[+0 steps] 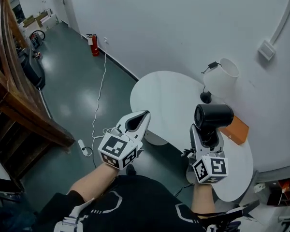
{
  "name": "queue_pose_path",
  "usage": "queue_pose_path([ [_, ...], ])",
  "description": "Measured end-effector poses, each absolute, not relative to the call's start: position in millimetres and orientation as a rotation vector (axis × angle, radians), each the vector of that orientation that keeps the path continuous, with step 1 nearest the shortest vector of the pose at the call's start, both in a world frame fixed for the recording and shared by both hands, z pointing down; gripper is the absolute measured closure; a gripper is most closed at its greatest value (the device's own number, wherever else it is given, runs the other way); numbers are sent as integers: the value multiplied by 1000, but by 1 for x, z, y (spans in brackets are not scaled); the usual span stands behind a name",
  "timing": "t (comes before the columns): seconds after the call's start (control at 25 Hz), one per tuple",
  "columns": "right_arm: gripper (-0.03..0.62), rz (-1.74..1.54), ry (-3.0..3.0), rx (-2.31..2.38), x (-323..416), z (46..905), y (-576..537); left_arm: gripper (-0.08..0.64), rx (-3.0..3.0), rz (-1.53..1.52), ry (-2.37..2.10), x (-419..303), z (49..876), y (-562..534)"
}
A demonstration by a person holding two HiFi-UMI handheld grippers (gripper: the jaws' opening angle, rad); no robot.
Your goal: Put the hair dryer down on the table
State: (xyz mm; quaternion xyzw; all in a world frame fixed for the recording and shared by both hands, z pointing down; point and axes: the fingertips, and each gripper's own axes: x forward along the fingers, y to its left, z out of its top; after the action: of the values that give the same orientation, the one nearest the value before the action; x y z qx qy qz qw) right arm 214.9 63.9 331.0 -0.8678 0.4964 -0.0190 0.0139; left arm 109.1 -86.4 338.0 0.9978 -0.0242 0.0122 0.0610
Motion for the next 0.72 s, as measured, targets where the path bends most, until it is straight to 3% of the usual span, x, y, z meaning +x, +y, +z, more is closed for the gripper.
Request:
queue_pose_path([
  [0.72,288,-119,1670,-2715,232,347,-70,555,2977,45,-177,100,363,-208],
])
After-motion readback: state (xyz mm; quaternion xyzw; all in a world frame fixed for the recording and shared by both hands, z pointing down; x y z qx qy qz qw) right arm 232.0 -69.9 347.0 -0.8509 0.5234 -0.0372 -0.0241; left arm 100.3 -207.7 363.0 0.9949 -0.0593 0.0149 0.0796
